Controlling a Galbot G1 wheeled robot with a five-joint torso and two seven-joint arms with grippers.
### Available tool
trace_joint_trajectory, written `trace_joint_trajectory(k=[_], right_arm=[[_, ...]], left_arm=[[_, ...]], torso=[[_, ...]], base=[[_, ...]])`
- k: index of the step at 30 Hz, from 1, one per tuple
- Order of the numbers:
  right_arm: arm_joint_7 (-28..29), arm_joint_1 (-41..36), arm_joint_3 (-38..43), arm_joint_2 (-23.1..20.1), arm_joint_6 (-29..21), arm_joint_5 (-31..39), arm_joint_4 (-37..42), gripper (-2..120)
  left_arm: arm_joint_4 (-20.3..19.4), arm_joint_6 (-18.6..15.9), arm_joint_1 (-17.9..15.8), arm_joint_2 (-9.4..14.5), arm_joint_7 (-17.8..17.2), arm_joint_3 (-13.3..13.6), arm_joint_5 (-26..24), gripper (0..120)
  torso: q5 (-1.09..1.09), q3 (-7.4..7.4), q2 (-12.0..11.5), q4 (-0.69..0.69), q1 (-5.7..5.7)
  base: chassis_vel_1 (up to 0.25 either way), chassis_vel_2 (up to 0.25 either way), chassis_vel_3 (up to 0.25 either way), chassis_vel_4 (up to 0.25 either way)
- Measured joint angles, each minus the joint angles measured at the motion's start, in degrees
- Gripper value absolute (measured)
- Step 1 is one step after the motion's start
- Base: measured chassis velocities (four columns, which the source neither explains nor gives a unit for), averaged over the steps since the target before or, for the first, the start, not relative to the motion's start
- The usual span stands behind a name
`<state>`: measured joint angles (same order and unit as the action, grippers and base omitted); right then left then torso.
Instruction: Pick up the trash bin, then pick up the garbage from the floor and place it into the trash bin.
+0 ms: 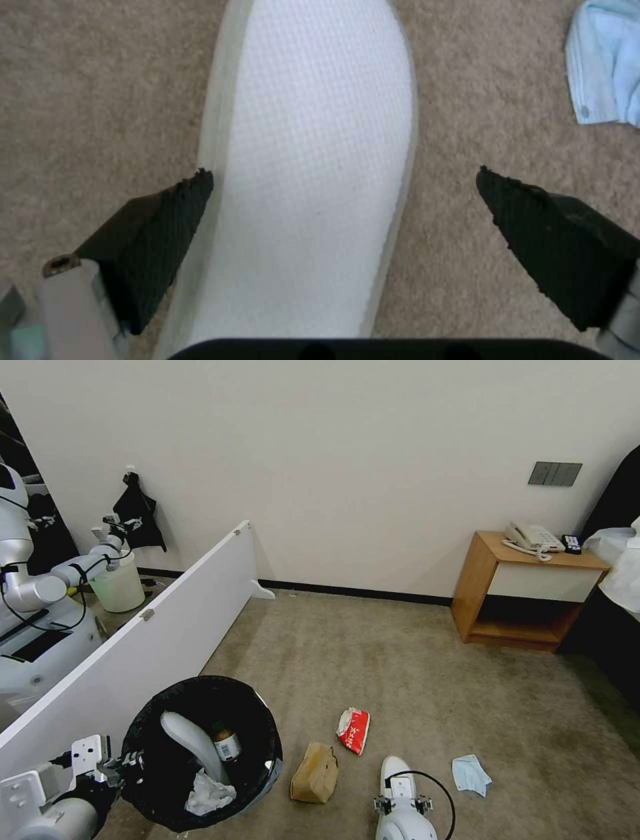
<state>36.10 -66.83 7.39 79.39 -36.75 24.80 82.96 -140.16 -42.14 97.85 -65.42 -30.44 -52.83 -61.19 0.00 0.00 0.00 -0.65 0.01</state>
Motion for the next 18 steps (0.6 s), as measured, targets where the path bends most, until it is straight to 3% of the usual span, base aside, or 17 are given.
trace_joint_trajectory(k=[18], right_arm=[[-0.2,1.0,-1.8,0.3,-0.2,0.0,-0.1,100]], left_arm=[[0.4,0.0,-0.3,0.4,0.0,-0.5,-0.8,3]], torso=[[0.00,0.00,0.0,0.00,0.00]], base=[[0.000,0.000,0.000,0.000]])
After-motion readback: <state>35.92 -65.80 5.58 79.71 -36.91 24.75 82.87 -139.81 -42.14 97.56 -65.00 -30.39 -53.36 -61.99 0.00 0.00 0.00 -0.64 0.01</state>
